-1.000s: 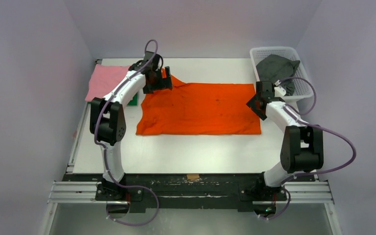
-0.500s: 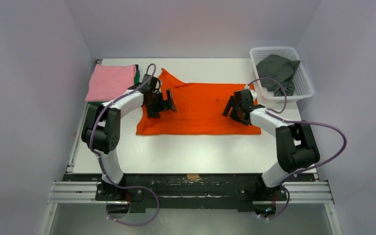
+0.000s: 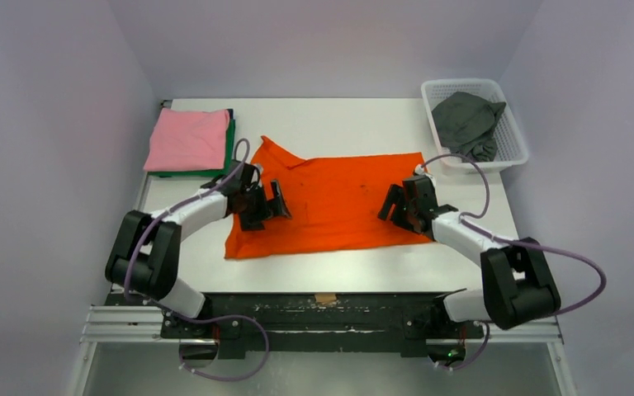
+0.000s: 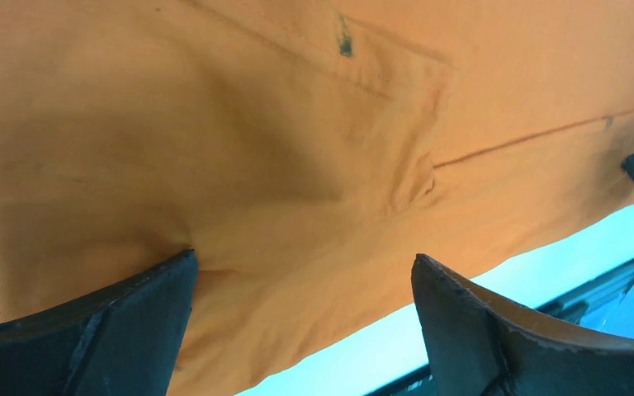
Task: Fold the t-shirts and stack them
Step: Fold the flattened tshirt in 1/3 of the way, then grab the side of the flattened tshirt furthest away from the robot with both arms
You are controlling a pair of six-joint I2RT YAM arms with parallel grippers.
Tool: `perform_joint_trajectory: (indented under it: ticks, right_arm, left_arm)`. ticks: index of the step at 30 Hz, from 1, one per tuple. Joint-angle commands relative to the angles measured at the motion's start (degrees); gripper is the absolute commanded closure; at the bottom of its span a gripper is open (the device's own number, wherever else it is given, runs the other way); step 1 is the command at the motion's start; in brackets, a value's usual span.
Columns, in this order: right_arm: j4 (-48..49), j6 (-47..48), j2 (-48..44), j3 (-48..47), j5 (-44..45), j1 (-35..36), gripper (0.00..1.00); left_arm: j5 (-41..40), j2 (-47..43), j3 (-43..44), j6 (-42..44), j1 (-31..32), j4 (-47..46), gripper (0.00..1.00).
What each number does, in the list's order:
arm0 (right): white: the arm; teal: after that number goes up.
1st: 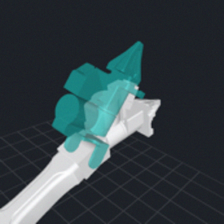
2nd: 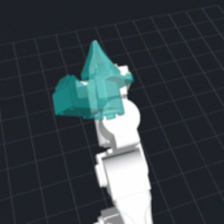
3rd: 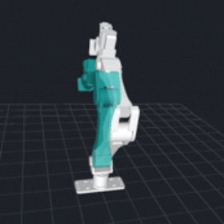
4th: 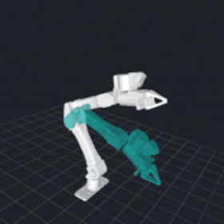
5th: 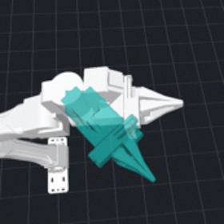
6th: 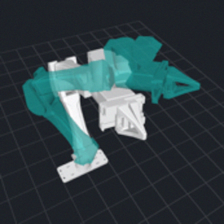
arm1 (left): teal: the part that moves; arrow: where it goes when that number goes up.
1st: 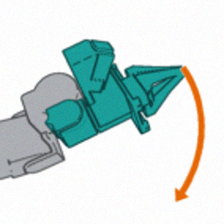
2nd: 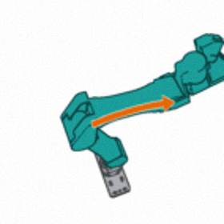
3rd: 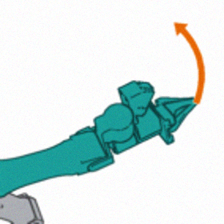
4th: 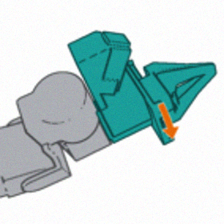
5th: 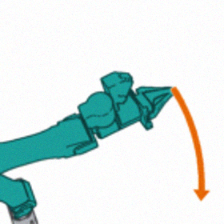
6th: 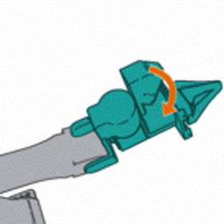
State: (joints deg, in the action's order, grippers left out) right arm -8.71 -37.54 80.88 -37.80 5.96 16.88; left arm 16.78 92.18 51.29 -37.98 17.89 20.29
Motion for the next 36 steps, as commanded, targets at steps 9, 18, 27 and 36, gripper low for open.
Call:
perform_joint_trajectory:
  ticks: [9, 18, 27, 36]
  right_arm:
    - [-16.7, -9.0, -21.7, 17.5, -8.1, 6.8, 0.26]
    - [-23.3, -14.4, -28.5, 19.8, -8.7, 9.0, 0.27]
    - [-29.4, -12.4, -37.2, 9.7, 3.4, 9.1, 0.17]
    - [-22.5, -9.4, -34.6, 2.5, 14.2, 9.0, 0.04]
  left_arm:
    - [-7.8, -17.4, -20.1, -8.5, 6.3, 9.0, 0.0]
    - [-11.4, -19.5, -18.1, -8.2, 6.2, 11.7, 0.0]
    - [-12.4, -23.1, -12.2, -6.4, 6.3, 15.7, 0.0]
    - [-16.1, -15.7, 6.3, -0.8, 2.4, 15.2, 0.0]
